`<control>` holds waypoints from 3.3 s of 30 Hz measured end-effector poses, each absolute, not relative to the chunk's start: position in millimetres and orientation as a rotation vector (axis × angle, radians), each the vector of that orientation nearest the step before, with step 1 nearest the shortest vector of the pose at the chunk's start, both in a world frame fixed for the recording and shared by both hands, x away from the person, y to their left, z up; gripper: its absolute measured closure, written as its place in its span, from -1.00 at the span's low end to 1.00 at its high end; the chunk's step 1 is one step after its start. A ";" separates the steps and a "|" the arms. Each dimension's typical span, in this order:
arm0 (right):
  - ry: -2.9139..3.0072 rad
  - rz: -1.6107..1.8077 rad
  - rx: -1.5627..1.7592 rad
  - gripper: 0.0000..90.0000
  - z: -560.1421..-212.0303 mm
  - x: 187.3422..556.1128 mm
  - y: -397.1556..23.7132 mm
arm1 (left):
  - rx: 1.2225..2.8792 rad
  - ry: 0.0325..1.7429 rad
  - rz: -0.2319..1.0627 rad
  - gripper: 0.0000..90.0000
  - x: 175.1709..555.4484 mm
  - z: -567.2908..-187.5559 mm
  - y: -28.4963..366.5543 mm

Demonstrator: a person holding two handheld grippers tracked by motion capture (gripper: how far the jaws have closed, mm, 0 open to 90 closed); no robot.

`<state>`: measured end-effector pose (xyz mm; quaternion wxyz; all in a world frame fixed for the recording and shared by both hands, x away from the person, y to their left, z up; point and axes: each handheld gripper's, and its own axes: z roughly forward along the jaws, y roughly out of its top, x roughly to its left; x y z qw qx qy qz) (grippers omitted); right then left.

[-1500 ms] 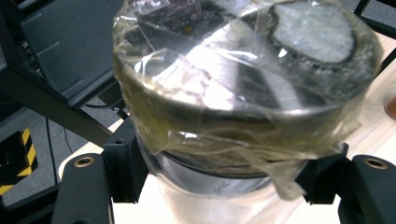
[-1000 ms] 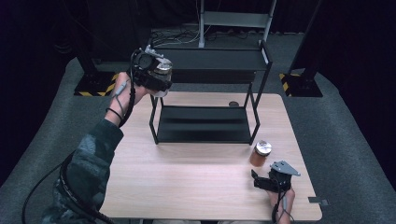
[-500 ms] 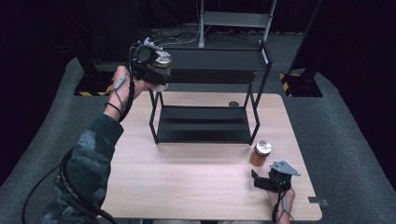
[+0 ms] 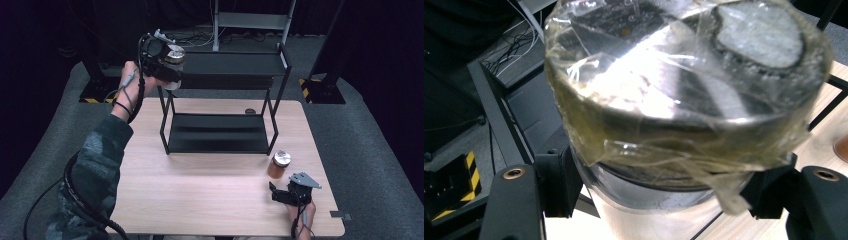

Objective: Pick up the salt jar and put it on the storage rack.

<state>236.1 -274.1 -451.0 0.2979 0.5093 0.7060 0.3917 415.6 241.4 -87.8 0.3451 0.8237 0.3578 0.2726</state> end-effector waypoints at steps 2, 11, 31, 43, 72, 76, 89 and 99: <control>1.875 1.040 1.352 -1.00 -451.1 235.8 -273.7 | 2.134 0.933 0.709 -0.31 416.9 -84.8 240.7; 1.875 1.041 1.352 -1.00 -451.1 235.7 -274.0 | 2.136 0.957 0.714 -0.31 426.1 -77.3 235.5; 1.876 1.045 1.351 -1.00 -451.2 235.8 -274.7 | 2.147 1.008 0.708 -0.31 449.7 -67.2 219.1; 1.876 1.048 1.353 -1.00 -451.3 235.9 -275.2 | 2.128 1.053 0.701 -0.31 463.3 -68.3 210.2; 1.875 1.048 1.350 -1.00 -451.5 235.6 -275.0 | 1.945 1.171 0.713 -0.31 476.2 -100.2 206.0; 1.874 1.048 1.350 -1.00 -451.6 235.5 -274.9 | 1.925 1.175 0.710 -0.31 477.3 -104.3 206.2; 1.874 1.046 1.350 -1.00 -451.6 235.4 -274.5 | 1.832 1.193 0.671 -0.31 479.8 -121.3 209.4; 1.874 1.041 1.348 -1.00 -451.4 235.4 -273.7 | 1.804 1.175 0.682 -0.32 478.5 -128.9 202.2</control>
